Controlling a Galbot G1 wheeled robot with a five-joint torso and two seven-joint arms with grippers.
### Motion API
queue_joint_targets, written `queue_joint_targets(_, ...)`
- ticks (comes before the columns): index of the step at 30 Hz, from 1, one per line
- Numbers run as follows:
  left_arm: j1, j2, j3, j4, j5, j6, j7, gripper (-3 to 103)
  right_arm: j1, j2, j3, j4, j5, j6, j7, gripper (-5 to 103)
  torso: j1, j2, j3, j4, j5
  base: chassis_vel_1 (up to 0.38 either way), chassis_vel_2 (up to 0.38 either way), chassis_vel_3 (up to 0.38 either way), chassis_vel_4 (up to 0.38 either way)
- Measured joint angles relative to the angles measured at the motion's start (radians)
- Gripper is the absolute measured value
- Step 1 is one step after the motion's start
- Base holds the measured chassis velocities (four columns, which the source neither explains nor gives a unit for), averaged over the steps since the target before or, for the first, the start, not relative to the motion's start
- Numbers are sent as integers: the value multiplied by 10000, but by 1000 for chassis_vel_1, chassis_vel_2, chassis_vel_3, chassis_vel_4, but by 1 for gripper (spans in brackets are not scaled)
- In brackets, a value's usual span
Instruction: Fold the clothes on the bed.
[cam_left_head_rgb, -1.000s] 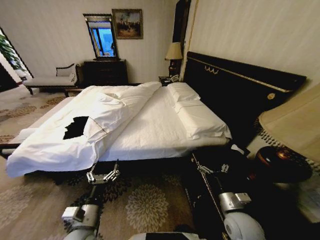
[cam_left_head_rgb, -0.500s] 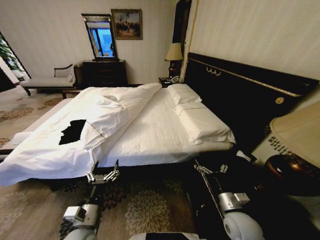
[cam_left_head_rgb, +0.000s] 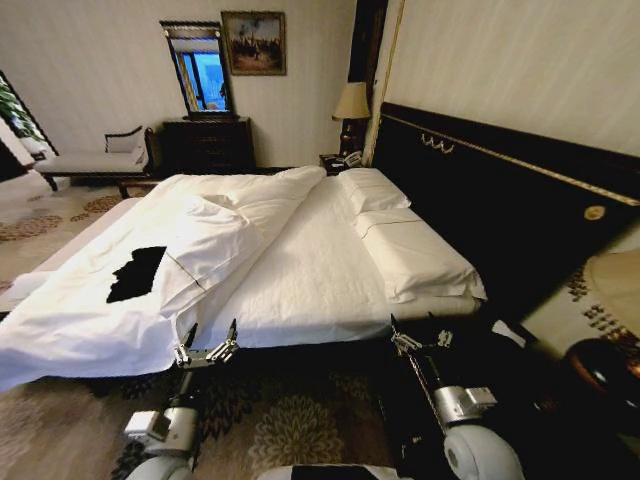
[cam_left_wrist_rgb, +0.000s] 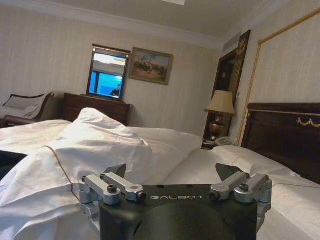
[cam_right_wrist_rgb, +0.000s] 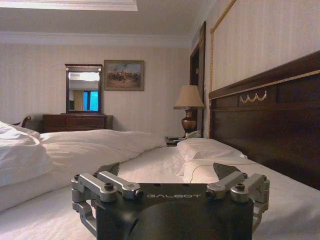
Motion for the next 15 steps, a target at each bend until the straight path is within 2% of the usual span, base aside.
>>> queue_joint_targets(15, 67, 109, -124, -125, -8, -6, -8, 100, -122, 226, -44, -38, -169, 166, -176, 100, -1, 0, 0, 0, -1, -119, 122, 123, -126)
